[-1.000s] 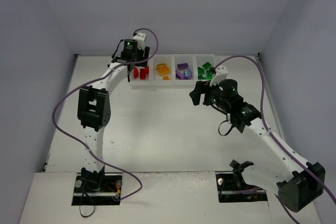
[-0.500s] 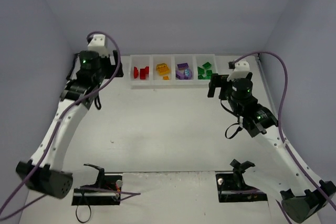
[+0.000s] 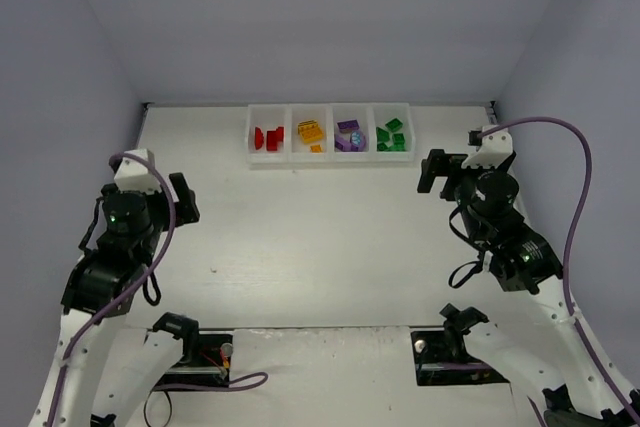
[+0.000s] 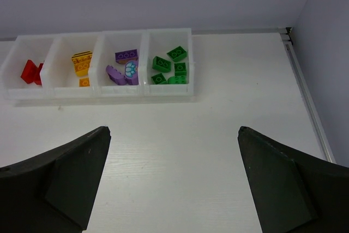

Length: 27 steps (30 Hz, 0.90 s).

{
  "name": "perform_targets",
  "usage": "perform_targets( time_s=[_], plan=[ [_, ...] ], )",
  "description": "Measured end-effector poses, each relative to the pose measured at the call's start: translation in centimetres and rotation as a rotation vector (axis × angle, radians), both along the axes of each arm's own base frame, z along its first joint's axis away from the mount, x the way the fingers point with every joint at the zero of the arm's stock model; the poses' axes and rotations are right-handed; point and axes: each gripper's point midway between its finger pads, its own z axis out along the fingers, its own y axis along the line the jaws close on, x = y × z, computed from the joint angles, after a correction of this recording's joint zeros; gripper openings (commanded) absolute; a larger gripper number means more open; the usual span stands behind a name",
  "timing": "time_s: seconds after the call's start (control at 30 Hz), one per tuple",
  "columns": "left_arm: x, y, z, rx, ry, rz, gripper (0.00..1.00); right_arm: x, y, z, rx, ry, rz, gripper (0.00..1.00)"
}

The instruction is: Sort the legos into containers by color

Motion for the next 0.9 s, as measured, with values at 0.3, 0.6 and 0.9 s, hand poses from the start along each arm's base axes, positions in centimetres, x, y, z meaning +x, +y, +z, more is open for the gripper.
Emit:
perform_targets(
  time_s=[0.3, 0.6, 0.9],
  plan=[
    [-1.7, 0.9, -1.4, -0.045, 0.038, 0.069, 0.83, -1.2, -0.6, -0.7, -0.019, -0.004, 0.007, 1.0],
    [-1.0, 0.9, -3.2, -0.039, 0.159, 0.112, 0.83, -3.1, -1.5, 0.2, -0.025, -0.046, 0.022, 1.0],
    [-1.3, 1.1, -1.9, -0.072, 0.096, 0.13, 0.83, -4.0, -0.8, 0.3, -0.011, -0.047, 0.06, 1.0]
  ],
)
